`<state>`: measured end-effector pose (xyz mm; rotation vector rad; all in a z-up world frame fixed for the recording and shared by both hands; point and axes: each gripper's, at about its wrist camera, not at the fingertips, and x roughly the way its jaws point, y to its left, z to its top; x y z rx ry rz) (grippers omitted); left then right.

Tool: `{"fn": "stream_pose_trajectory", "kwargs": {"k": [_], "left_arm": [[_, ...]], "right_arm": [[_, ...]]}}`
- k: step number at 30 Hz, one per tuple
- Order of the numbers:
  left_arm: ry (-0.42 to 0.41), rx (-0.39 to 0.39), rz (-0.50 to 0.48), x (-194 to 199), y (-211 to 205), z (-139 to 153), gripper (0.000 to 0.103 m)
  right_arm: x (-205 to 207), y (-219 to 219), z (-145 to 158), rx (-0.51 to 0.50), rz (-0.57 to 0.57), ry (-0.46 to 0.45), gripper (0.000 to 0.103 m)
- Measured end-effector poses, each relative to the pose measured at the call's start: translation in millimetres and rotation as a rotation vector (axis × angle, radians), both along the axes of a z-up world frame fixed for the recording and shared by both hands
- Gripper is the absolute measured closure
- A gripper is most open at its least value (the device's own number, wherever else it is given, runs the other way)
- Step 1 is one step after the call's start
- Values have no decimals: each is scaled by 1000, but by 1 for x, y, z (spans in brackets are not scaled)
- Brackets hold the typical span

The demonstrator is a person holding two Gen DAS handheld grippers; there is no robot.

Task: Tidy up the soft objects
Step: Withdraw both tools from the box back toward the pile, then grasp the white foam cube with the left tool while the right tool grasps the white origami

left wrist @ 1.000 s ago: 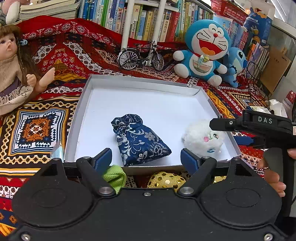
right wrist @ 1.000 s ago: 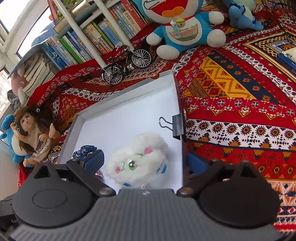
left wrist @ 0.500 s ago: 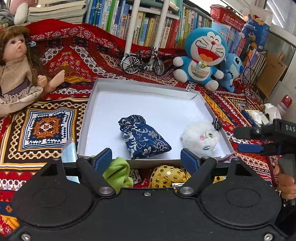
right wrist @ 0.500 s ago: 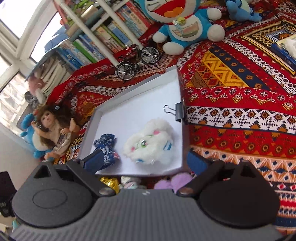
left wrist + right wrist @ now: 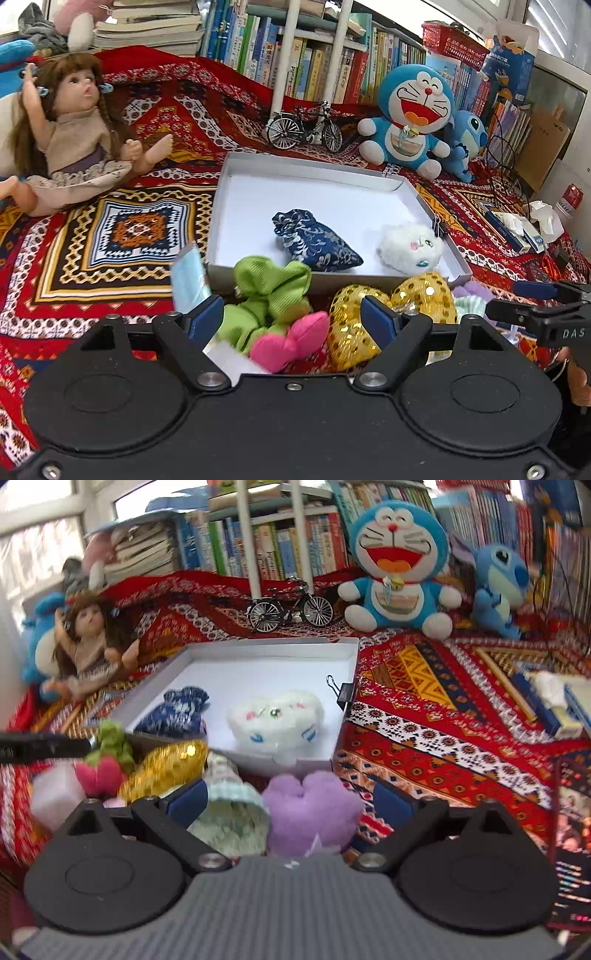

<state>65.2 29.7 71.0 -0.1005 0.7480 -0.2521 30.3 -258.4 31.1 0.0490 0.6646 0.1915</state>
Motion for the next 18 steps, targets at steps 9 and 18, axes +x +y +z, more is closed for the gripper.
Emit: {"fn": "stream_pose_trajectory", "kwargs": {"k": [9,18], "left_arm": [[-62,71,44,-36,12,-13,17],[-96,153,77,-59,16,-35,9]], "right_arm": [[-27,4,-15,-57,13,-48,3],[-48,20,-39,-152,-1,-85,4]]}}
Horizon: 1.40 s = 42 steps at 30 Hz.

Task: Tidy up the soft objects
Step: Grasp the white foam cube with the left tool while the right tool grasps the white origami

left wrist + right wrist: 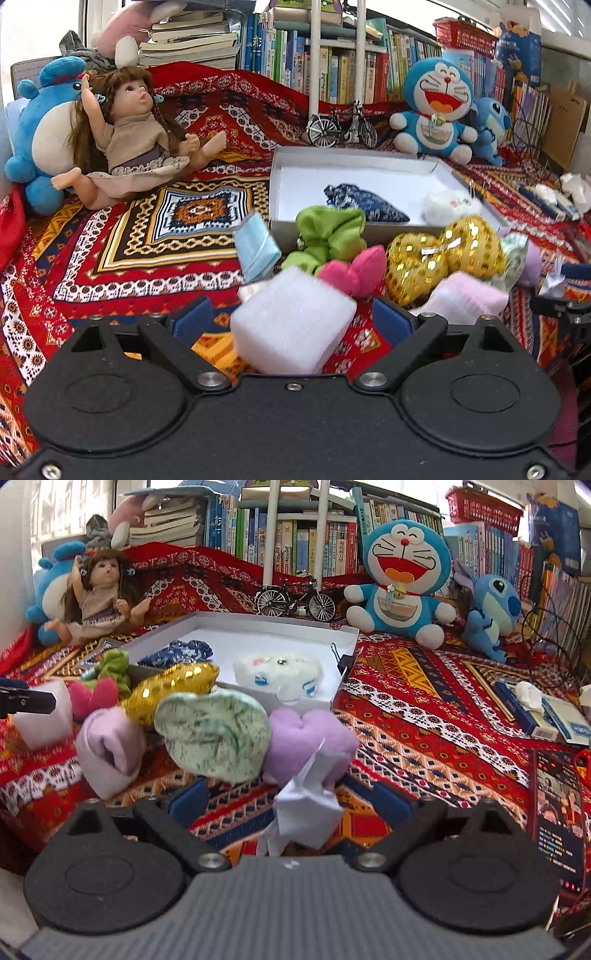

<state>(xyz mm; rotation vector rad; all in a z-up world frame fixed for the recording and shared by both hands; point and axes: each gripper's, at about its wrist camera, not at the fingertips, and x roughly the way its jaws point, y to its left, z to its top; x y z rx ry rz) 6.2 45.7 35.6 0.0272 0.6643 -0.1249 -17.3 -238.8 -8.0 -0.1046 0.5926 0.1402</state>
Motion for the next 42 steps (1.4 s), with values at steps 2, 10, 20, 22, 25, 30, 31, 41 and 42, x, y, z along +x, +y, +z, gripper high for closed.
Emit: {"fn": "stream_pose_trajectory", "kwargs": {"k": [2,10,20,22,25,30,31,41,42], "left_arm": [[4,16,-6,0,-2,-4,9],[24,23,-6,2,-7,-17,9],[56,-4,-2,9,-7,-21,18],[56,-5,-3,10,-7,-21,18],[55,-4,-3,9,-7,-21,18],[53,3,3,10,-7,-22,19],[51,4,3,10,-6,-22,19],[41,18,6,12,-9,-23,21],[40,18,7,12,-9,-23,22]], "right_arm": [[-2,2,-3,-9,-13,-12,6],[-5,-5,-8,38,-64,-21,23],[-8,-7,-10,66,-87,-13,47],[-8,-7,-10,69,-89,-11,49],[-10,-6,-10,66,-88,-15,51],[-11,-3,-10,60,-89,-18,56],[-11,-4,-9,61,-90,-19,57],[-13,-3,-9,68,-92,-20,57],[-13,-3,-9,66,-91,-21,57]]}}
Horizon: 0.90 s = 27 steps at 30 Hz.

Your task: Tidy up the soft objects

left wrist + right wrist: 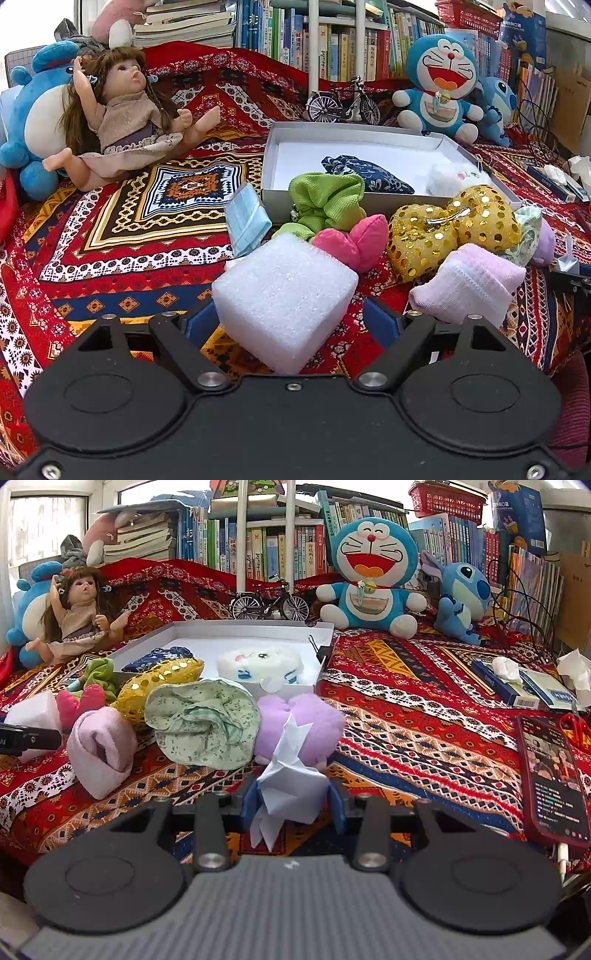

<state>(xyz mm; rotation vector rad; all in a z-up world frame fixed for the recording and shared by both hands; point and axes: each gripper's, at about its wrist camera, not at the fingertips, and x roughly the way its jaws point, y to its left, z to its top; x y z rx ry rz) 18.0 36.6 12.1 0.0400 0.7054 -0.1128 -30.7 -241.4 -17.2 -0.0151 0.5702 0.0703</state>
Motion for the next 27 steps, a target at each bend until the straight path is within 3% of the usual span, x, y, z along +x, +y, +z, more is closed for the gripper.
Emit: {"fn": "stream_pose_trajectory", "kwargs": {"k": [14,21,27], "left_arm": [[-7,-5,22,1,4,4,30],[-80,-6,13,-1,9,33,30],[-112,-45,10,21,13,59,30]], "right_arm": [[-1,7,6,-55,-2,-24,58],[9,3,29,-55,-8,-47,59],[39,-3,55,-27,5,-37,59]]}}
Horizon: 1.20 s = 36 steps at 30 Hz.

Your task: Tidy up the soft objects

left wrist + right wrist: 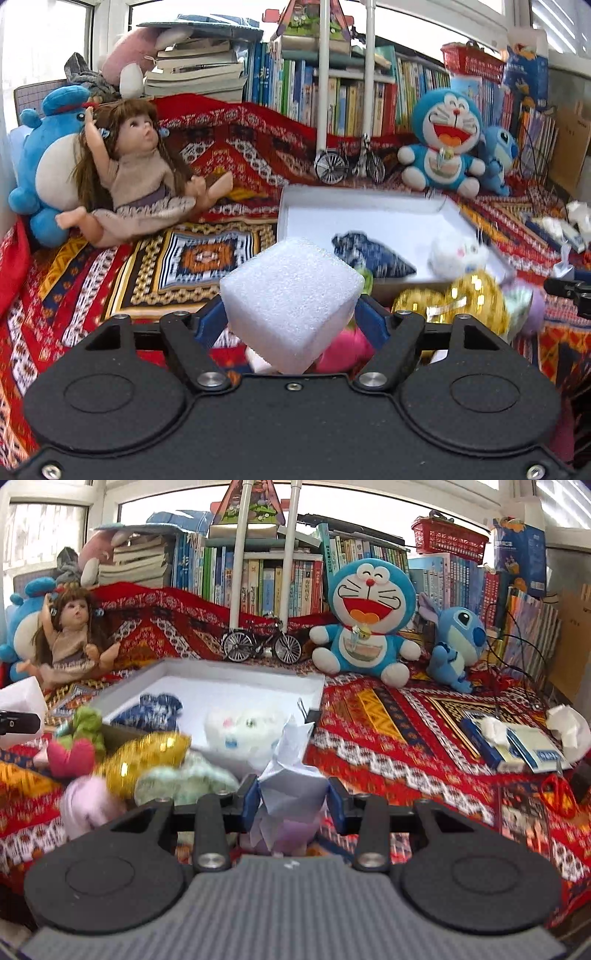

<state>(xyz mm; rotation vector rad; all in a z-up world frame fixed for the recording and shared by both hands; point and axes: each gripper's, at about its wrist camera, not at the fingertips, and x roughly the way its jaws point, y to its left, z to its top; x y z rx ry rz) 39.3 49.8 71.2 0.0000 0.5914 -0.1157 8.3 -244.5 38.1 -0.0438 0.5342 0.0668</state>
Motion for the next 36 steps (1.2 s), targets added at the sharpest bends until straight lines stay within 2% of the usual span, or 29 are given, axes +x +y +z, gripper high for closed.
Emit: {"fn": "stream_pose_trajectory", "kwargs": {"k": [4,14,36], "left_arm": [[-13,-24,0,17,-1,10,30],[11,-48,-27,49,-12,9,30],[129,-78,-42,146,-36,-19,30]], "right_arm": [[28,-8,3,97,12,107,59],[71,-4,-13,92,6,216,59],[133,2,-15,56,-16,213,59]]}}
